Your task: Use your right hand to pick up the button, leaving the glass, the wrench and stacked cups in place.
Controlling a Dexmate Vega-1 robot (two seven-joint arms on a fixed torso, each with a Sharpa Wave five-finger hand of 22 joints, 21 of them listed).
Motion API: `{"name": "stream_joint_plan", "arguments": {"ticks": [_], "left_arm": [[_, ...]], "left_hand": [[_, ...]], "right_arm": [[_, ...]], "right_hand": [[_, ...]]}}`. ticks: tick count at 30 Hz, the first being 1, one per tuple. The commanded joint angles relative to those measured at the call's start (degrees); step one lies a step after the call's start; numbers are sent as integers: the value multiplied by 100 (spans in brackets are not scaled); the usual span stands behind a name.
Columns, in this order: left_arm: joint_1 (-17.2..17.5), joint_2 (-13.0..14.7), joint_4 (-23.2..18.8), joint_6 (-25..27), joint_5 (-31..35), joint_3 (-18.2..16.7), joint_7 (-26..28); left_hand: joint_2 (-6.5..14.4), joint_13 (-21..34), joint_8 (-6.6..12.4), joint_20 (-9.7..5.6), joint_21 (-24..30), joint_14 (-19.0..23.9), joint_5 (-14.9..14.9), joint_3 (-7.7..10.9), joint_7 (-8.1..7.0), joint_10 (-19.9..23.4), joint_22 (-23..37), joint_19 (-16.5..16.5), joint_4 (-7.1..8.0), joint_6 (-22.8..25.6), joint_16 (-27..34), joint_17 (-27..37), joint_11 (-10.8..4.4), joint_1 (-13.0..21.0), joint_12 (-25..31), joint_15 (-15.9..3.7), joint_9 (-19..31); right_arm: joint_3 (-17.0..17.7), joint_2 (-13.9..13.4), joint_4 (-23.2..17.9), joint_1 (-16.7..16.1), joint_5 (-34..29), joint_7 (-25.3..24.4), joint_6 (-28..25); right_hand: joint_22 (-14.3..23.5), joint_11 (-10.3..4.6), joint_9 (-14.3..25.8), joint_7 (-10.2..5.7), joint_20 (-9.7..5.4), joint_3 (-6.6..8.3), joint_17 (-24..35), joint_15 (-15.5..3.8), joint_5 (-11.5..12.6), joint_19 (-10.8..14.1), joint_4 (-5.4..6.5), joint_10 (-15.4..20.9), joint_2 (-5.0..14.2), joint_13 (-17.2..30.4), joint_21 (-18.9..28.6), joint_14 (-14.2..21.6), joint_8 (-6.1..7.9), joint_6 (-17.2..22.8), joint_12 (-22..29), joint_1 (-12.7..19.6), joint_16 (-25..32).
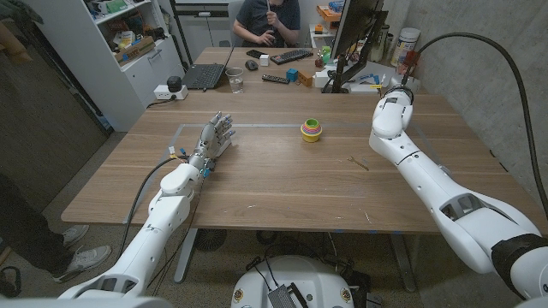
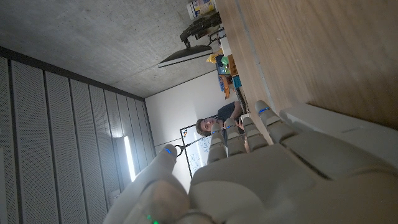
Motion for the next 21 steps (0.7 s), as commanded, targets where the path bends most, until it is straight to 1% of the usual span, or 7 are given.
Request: {"name": "stream_joint_plan", "arguments": {"ticks": [1, 5, 7, 8, 10, 12, 21], "left_arm": [[-103, -38, 152, -48, 22, 9, -32], [-119, -39, 180, -54, 25, 12, -57], [-124, -46, 190, -41, 13, 1, -54], [-120, -49, 184, -41, 20, -2, -38], [-120, -41, 181, -33, 22, -2, -50], [-115, -44, 175, -44, 30, -6, -35], [-82, -46, 136, -24, 12, -22, -33]], "left_hand": [[-30, 30, 19, 1, -20, -25, 38, -41, -18, -36, 15, 65, 7, 5, 37, 20, -9, 8, 9, 3, 28], [-33, 30, 21, 1, -20, -24, 39, -47, -23, -37, 15, 68, 8, 8, 39, 20, -11, 9, 9, 1, 28], [-36, 30, 21, 4, -22, -24, 40, -51, -21, -35, 15, 68, 9, 7, 39, 20, -2, 9, 10, 7, 27], [-37, 30, 21, 7, -22, -23, 40, -53, -21, -34, 15, 69, 9, 6, 40, 19, -8, 9, 11, 4, 27], [-38, 30, 20, 7, -22, -24, 41, -55, -19, -36, 15, 69, 9, 3, 40, 19, -11, 10, 10, 8, 27], [-39, 30, 21, 10, -23, -25, 41, -58, -20, -34, 15, 70, 10, 6, 39, 19, -6, 10, 12, 5, 27], [-42, 30, 23, 9, -27, -26, 45, -71, -22, -27, 14, 71, 14, 5, 40, 19, 0, 12, 16, 6, 27]], "right_arm": [[208, 63, -315, -138, -149, -174, 246], [297, 113, -324, -172, -95, -208, 319], [231, 116, -254, -151, -234, -238, 285], [314, 127, -319, -177, -117, -200, 347], [250, 119, -290, -175, -255, -268, 327], [341, 150, -369, -208, -151, -279, 383], [347, 170, -414, -249, -273, -306, 431]], "right_hand": [[8, -625, 24, -47, -1148, 31, 88, -2614, 27, -505, 15, 669, 1242, 1036, 73, 2929, 35, 15, 37, 1315, 16], [3, -626, 22, -46, -1151, 28, 127, -2614, 25, -524, 16, 678, 1234, 1041, 107, 2940, 32, 17, 41, 1324, 10], [-1, -623, 21, -47, -1147, 27, 149, -2613, 24, -532, 17, 681, 1233, 1045, 128, 2946, 31, 19, 44, 1328, 6], [-2, -622, 23, -51, -1145, 26, 157, -2613, 24, -537, 18, 685, 1232, 1045, 135, 2947, 30, 16, 45, 1329, 4], [-5, -635, 26, -55, -1147, 25, 175, -2612, 23, -546, 19, 686, 1230, 1053, 152, 2950, 29, 14, 50, 1332, -1], [-9, -639, 25, -55, -1147, 25, 195, -2612, 22, -549, 21, 692, 1229, 1054, 172, 2953, 29, 19, 51, 1335, -6], [-43, -649, 21, -64, -1142, 19, 325, -2609, 16, -608, 38, 698, 1221, 1070, 291, 2969, 15, 21, 58, 1343, -49]]}}
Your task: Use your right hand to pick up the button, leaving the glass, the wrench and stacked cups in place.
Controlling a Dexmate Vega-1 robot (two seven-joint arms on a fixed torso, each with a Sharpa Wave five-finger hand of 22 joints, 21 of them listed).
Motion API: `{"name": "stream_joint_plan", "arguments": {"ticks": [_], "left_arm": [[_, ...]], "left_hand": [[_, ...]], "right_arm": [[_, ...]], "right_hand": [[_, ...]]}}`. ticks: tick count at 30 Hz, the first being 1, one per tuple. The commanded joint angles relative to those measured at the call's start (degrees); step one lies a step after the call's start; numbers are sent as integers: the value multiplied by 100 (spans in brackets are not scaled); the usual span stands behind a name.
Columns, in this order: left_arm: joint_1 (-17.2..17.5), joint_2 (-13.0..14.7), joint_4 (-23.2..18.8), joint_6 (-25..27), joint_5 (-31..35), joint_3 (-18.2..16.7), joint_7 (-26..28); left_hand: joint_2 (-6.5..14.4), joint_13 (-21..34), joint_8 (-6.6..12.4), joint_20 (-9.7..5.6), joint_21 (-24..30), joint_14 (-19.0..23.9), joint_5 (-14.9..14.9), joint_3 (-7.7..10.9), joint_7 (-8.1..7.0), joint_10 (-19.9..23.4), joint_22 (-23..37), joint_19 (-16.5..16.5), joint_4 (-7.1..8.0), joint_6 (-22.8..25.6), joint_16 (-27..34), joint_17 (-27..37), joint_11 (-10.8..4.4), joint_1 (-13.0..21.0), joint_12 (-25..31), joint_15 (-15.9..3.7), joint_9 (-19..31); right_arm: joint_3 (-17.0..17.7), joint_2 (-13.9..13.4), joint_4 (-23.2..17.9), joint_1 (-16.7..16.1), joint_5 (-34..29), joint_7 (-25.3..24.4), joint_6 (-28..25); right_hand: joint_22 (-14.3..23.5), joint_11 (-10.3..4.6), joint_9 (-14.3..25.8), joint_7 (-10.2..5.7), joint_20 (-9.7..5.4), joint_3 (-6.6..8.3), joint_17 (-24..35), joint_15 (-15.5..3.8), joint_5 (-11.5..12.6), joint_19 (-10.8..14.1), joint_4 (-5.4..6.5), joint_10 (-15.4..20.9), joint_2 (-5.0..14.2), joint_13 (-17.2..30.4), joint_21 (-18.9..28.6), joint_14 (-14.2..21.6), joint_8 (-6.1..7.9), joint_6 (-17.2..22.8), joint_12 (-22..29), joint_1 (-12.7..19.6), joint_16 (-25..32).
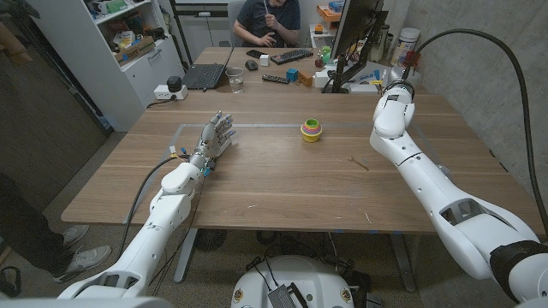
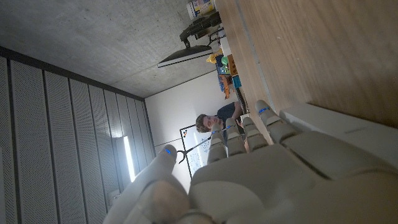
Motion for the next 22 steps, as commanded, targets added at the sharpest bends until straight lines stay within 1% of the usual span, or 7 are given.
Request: {"name": "stream_joint_plan", "arguments": {"ticks": [1, 2, 4, 6, 7, 12, 22], "left_arm": [[21, 2, -21, 2, 6, -17, -1], [34, -2, -43, 15, 2, -20, 14], [40, -2, -51, -2, 7, -19, 16], [41, 6, -60, 8, -3, -18, -5], [50, 7, -78, 12, 7, -18, 15], [70, 12, -104, 17, -2, -14, 5], [119, 25, -175, 31, -15, -19, 18]], "left_hand": [[-42, 30, 22, -13, -27, -27, 45, -24, -23, -29, 14, 49, 13, 3, 40, 18, -1, 12, 16, 5, 28], [-43, 30, 23, -13, -28, -26, 45, -26, -24, -35, 14, 50, 13, 4, 40, 18, -5, 12, 13, 3, 27], [-43, 30, 22, -12, -29, -26, 46, -28, -22, -35, 14, 50, 14, 2, 41, 18, -14, 13, 14, 4, 27], [-43, 30, 23, -9, -29, -25, 47, -32, -22, -34, 14, 52, 15, 4, 41, 18, -10, 13, 14, 6, 27], [-43, 30, 22, -9, -30, -27, 47, -32, -24, -34, 14, 52, 15, 0, 41, 18, -13, 13, 14, 3, 27], [-43, 30, 22, -13, -31, -27, 48, -37, -22, -33, 14, 53, 17, -1, 41, 18, -4, 15, 15, 2, 27], [-42, 30, 23, -4, -37, -27, 51, -49, -20, -36, 14, 51, 20, -4, 42, 17, -7, 18, 16, 4, 27]], "right_arm": [[105, 58, -117, -79, -43, -38, 111], [131, 62, -138, -91, -15, -30, 130], [84, 63, -113, -90, -137, -64, 76], [176, 69, -203, -136, -10, -32, 152], [126, 62, -174, -128, -109, -38, 112], [215, 70, -245, -182, -35, 1, 162], [222, 65, -321, -243, -153, -34, 180]], "right_hand": [[-10, -604, 23, -56, -1206, 10, 78, -2608, 39, -541, 29, 663, 1259, 1064, 75, 2972, 15, 25, 57, 1307, -15], [-18, -633, 22, -55, -1207, 10, 98, -2608, 39, -552, 30, 653, 1257, 1070, 91, 2974, 13, 26, 56, 1309, -23], [-25, -634, 23, -62, -1206, 11, 116, -2607, 39, -556, 30, 654, 1256, 1075, 109, 2973, 13, 28, 58, 1312, -32], [-35, -629, 22, -60, -1210, 13, 142, -2606, 38, -571, 33, 653, 1257, 1072, 131, 2974, 11, 31, 55, 1315, -43], [-37, -627, 22, -60, -1209, 13, 147, -2606, 38, -572, 33, 656, 1257, 1071, 135, 2975, 10, 32, 55, 1315, -45], [-60, -650, 26, -66, -1210, 16, 197, -2606, 37, -597, 35, 661, 1256, 1075, 177, 2981, 9, 35, 57, 1322, -66], [-104, -626, 24, -65, -1205, 22, 289, -2606, 35, -630, 38, 673, 1253, 1071, 259, 2997, -1, 39, 55, 1334, -104]]}}
